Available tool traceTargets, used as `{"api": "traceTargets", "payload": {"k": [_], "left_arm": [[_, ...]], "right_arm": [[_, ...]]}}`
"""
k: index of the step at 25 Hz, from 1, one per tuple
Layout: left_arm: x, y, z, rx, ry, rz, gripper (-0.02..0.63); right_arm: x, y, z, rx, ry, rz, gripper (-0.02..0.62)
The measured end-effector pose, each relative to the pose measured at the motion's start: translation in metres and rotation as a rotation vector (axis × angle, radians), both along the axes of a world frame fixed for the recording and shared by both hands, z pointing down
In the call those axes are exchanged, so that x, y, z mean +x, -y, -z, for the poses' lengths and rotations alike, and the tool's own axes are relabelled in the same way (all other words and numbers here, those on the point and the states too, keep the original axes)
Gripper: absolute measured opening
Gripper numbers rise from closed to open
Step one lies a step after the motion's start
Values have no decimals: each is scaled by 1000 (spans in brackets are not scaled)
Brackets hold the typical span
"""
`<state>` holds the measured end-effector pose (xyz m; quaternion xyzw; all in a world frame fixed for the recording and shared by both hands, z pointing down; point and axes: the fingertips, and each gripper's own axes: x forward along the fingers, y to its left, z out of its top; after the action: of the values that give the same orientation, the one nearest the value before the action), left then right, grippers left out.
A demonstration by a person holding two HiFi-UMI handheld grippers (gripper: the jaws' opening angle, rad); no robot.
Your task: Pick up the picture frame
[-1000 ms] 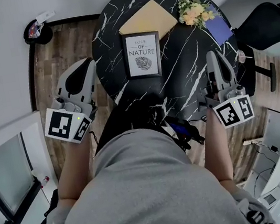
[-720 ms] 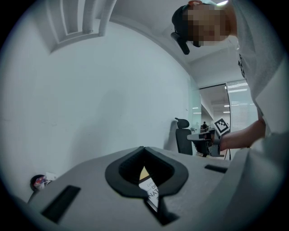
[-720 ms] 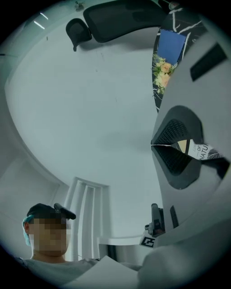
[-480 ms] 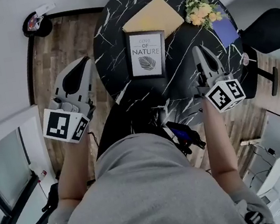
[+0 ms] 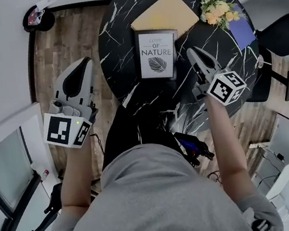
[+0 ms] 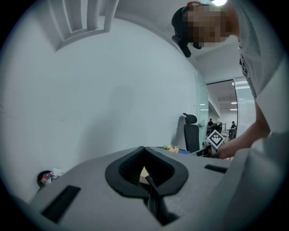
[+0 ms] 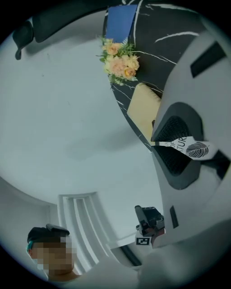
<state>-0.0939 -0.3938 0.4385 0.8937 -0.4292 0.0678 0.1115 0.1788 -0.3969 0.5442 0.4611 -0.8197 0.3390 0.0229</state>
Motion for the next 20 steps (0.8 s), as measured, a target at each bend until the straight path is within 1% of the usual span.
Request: {"api": "traceTargets", "payload": {"k": [3, 10, 11, 13, 15, 17, 20], "left_arm": [[7, 3, -1, 6, -31, -12, 6], [19, 19, -1, 31, -46, -17, 7], [20, 21, -1, 33, -46, -16, 8], [22, 24, -4, 33, -46, -15, 7], [24, 27, -7, 29, -45, -16, 6], [25, 30, -10, 27, -43, -17, 8], [26, 33, -12, 26, -44, -14, 7]], "right_arm": [[-5, 5, -22, -54, 26, 20, 29], [-10, 12, -59, -130, 45, 51, 32], [-10, 12, -64, -139, 45, 56, 45], [-11, 13, -72, -162, 46, 74, 126], [-15, 12, -81, -193, 53, 108, 175], [-20, 10, -89, -225, 64, 150, 204], [-28, 8, -100, -266, 82, 204, 226]]}}
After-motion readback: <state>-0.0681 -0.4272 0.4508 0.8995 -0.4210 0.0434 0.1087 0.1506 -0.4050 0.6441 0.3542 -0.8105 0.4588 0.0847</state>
